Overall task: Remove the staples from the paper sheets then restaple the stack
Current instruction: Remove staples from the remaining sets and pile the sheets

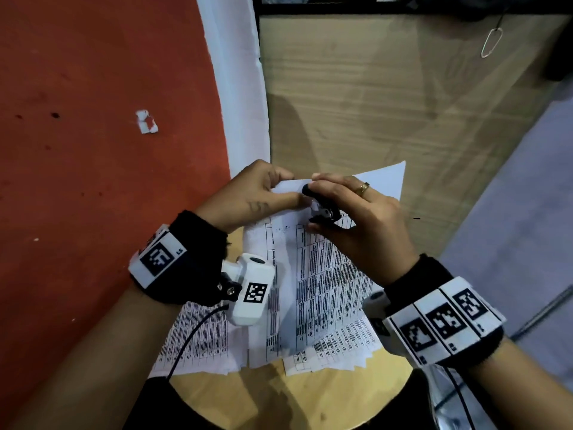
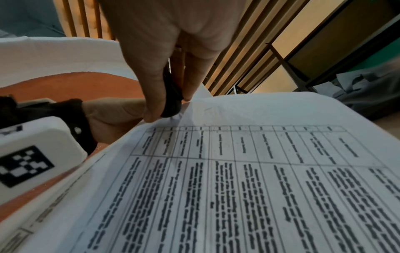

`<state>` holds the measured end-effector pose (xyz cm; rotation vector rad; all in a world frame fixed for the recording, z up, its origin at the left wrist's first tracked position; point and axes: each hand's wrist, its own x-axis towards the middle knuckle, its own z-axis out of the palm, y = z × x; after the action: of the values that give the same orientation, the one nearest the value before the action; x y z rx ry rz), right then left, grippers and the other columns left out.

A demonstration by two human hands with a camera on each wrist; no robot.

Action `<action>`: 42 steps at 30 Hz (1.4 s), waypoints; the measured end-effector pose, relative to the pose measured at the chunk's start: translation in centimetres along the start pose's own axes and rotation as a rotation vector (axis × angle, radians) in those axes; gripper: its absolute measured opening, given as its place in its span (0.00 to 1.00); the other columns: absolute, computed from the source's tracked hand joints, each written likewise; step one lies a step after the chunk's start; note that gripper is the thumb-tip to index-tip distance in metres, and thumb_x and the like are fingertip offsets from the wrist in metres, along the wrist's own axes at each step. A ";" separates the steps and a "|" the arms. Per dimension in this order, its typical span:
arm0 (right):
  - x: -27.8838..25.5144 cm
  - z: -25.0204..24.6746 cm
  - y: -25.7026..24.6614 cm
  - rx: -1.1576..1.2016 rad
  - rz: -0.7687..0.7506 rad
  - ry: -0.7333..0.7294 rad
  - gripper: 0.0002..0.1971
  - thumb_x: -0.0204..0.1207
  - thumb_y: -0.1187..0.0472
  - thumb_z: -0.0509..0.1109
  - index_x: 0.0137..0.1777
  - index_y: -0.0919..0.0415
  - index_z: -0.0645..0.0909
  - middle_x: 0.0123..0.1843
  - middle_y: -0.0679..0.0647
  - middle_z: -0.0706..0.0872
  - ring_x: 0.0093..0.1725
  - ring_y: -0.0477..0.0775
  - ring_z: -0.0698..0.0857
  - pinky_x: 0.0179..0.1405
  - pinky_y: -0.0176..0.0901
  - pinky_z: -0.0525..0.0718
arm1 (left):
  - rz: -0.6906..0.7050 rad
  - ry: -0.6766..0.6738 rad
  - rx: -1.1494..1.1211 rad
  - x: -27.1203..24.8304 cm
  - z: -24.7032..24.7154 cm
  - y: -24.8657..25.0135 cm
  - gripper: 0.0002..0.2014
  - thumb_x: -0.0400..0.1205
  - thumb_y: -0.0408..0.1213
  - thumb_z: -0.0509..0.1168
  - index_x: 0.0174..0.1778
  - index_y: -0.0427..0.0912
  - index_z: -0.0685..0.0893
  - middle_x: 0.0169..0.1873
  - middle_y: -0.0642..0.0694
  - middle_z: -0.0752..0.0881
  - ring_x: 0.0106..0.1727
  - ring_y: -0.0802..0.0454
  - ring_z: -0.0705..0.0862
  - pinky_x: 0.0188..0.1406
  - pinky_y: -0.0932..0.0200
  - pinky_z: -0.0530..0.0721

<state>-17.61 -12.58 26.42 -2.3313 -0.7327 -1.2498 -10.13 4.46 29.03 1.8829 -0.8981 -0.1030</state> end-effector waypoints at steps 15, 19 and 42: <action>0.5 0.4 0.4 -0.075 -0.116 -0.007 0.15 0.64 0.63 0.79 0.51 0.68 0.87 0.52 0.61 0.89 0.47 0.62 0.89 0.37 0.52 0.88 | -0.061 -0.005 -0.126 -0.1 0.0 0.2 0.18 0.65 0.37 0.75 0.45 0.27 0.86 0.38 0.34 0.86 0.39 0.49 0.81 0.42 0.54 0.76; 0.5 0.4 0.5 -0.089 -0.126 -0.020 0.16 0.64 0.62 0.78 0.51 0.68 0.87 0.51 0.61 0.89 0.47 0.61 0.89 0.37 0.50 0.88 | -0.052 -0.012 -0.125 0.1 0.0 0.1 0.23 0.61 0.40 0.76 0.46 0.25 0.85 0.39 0.29 0.86 0.39 0.47 0.81 0.44 0.51 0.76; 1.2 0.3 0.3 -0.122 -0.123 -0.031 0.10 0.65 0.59 0.77 0.41 0.66 0.85 0.37 0.57 0.86 0.32 0.61 0.84 0.27 0.46 0.77 | -0.085 -0.105 -0.166 0.0 -0.4 0.3 0.05 0.66 0.31 0.74 0.36 0.39 0.87 0.32 0.47 0.87 0.34 0.55 0.83 0.35 0.67 0.79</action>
<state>-16.68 -12.35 27.26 -2.4400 -0.8438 -1.3486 -10.14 4.65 29.48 1.7732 -0.8536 -0.3210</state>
